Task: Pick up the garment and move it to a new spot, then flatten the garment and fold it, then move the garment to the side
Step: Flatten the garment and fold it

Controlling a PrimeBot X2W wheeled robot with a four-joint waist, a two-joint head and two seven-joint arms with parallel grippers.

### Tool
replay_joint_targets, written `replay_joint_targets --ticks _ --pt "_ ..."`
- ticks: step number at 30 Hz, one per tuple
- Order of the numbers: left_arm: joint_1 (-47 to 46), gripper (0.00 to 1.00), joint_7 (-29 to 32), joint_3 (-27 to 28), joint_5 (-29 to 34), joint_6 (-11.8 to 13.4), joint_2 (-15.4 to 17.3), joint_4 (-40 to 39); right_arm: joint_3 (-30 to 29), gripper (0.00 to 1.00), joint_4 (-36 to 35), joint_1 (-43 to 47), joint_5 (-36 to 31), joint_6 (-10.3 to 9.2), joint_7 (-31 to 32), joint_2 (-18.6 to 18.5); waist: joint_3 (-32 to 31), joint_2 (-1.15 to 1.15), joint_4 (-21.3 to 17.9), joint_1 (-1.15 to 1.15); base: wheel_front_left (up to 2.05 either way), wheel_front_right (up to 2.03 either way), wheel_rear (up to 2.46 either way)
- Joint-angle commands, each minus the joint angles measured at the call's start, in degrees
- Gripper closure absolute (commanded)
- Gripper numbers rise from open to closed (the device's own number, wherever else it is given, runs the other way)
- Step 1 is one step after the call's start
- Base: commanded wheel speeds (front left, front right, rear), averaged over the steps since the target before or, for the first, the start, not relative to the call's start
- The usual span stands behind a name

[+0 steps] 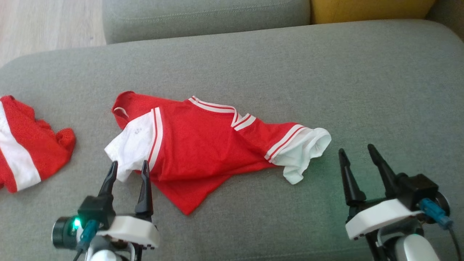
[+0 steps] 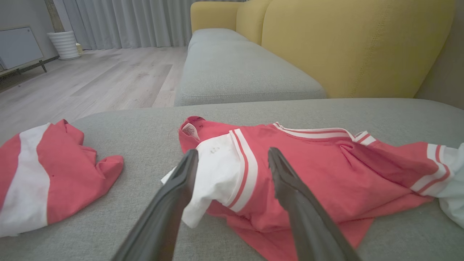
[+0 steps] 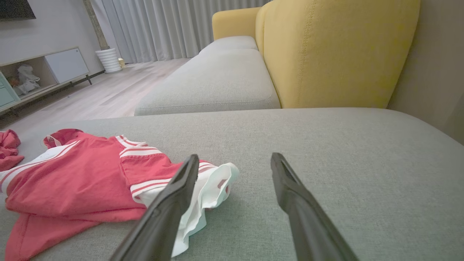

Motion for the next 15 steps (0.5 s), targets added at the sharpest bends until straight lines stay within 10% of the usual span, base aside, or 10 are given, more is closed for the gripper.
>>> replay_joint_targets --ticks 1,15 --pt "-3.78 0.00 -0.65 1.83 0.58 0.18 0.59 -2.15 2.13 0.00 -1.46 -2.46 0.00 0.44 0.30 -0.28 0.88 0.00 0.46 0.00 0.00 0.00 0.00" --pt "-10.72 0.00 -0.69 0.11 2.45 -1.25 -1.65 -2.14 16.49 0.00 8.44 -12.91 -2.61 0.44 1.65 -5.75 9.65 0.00 5.32 0.00 0.00 0.00 0.00"
